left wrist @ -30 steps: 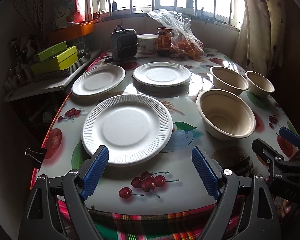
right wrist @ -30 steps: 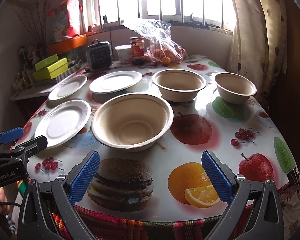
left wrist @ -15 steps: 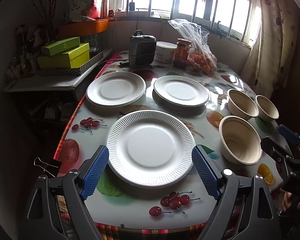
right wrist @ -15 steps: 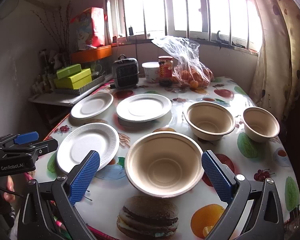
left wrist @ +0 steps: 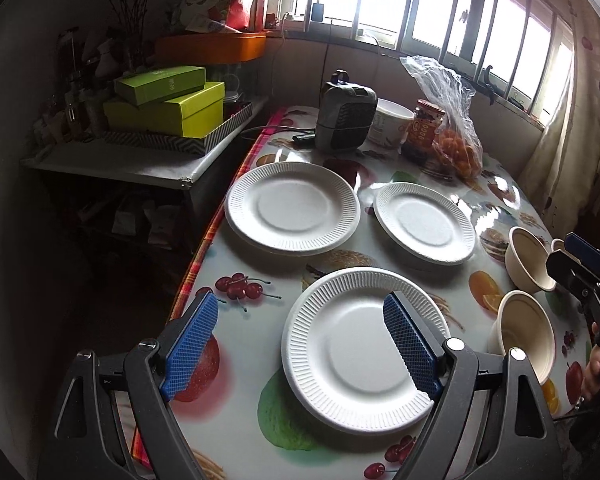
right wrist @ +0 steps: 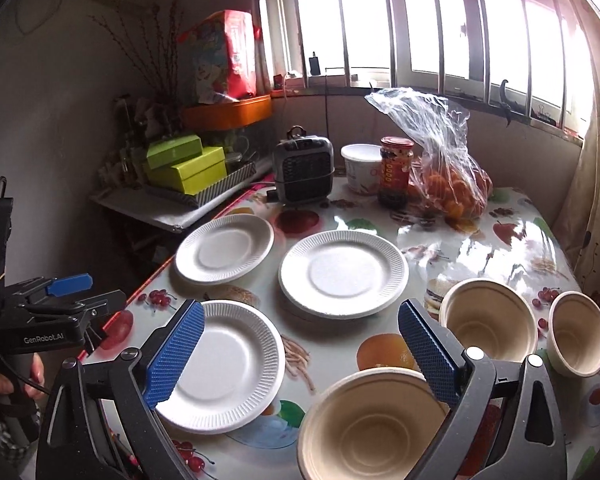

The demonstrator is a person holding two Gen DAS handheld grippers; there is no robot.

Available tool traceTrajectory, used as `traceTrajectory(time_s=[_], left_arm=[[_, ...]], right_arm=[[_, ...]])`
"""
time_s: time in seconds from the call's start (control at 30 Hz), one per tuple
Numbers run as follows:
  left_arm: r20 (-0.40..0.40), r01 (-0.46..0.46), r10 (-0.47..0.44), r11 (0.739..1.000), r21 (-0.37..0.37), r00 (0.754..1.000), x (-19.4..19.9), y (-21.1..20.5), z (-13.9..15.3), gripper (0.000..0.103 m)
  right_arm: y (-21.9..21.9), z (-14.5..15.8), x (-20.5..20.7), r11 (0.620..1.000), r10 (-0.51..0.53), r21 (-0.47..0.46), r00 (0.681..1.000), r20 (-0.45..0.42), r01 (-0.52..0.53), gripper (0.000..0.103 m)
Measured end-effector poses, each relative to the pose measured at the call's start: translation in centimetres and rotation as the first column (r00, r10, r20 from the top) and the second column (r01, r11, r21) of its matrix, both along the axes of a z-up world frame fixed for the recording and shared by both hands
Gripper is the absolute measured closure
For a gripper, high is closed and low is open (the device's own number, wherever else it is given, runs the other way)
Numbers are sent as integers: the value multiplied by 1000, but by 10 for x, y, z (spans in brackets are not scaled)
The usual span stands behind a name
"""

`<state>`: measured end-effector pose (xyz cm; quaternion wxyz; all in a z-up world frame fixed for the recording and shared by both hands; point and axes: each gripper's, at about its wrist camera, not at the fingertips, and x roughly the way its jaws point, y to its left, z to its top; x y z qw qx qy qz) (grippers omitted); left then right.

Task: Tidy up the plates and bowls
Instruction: 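Move the left tool toward a white paper plate while the right tool approaches another plate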

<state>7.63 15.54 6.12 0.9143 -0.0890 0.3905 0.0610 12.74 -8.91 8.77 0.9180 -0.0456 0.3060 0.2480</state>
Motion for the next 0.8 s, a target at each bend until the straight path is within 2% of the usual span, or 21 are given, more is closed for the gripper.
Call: traceTrajectory(time_s=[0.3, 0.6, 0.8], left_arm=[[-1, -45, 45, 999, 0, 999, 17, 23, -1, 19], [-9, -99, 98, 995, -10, 995, 25, 48, -5, 19], [3, -106, 106, 994, 22, 994, 30, 55, -7, 19]], right_arm=[[37, -2, 30, 998, 62, -25, 998, -23, -63, 5], [62, -16, 53, 995, 85, -42, 993, -86, -89, 6], [76, -26, 70, 993, 98, -55, 986, -135, -106, 17]])
